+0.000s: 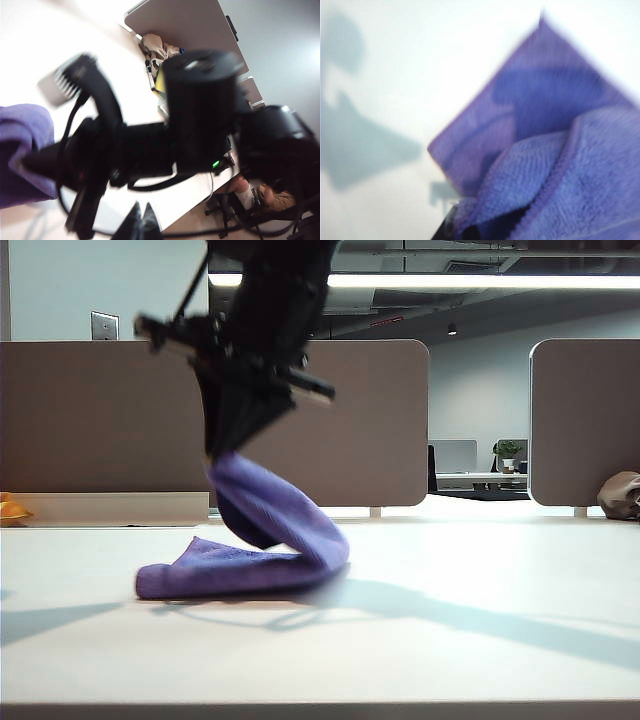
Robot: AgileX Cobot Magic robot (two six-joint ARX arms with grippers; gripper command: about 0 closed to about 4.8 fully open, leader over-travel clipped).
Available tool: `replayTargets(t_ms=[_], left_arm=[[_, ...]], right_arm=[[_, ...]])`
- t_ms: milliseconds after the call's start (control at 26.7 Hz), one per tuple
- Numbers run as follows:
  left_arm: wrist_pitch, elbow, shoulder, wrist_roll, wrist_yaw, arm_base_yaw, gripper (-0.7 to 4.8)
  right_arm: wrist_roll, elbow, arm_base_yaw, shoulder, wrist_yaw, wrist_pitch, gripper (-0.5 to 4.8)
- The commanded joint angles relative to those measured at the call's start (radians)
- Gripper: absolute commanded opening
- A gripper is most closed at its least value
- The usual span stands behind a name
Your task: Fold the bottom of the cloth upward, then fold it vertically to form a square shape.
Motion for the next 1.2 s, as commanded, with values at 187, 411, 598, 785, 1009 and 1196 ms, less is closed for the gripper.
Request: replayTargets(t_ms=[187, 411, 598, 785, 1009, 1196], left_arm=[[0.006, 0.004, -0.004, 0.004, 0.006, 0.002, -0.06], [0.002, 0.004, -0.007, 0.003, 0.024, 0.002, -0.06], [-0.002, 0.004, -0.014, 0.003, 0.026, 0.002, -0.06], [-0.002, 0.004, -0.031, 0.003, 0.026, 0.002, -0.06], [-0.003, 0.004, -0.039, 0.004, 0.026, 0.002, -0.06], [-0.002, 0.004, -0.041, 0.004, 0.023, 0.002, -0.06]], right_arm=[[0.004, 0.067, 0.005, 0.006, -0.03, 0.001, -0.08], [0.012, 0.067, 0.032, 0.061, -0.106, 0.003, -0.08], [0.047, 0.071, 0.051, 0.082, -0.138, 0.074, -0.08], [0.079, 0.071, 0.055, 0.105, -0.19, 0.109, -0.08], [0.09, 0.071, 0.055, 0.13, -0.285, 0.137, -0.08], [0.123, 0.071, 0.053, 0.131, -0.295, 0.18, 1.33]])
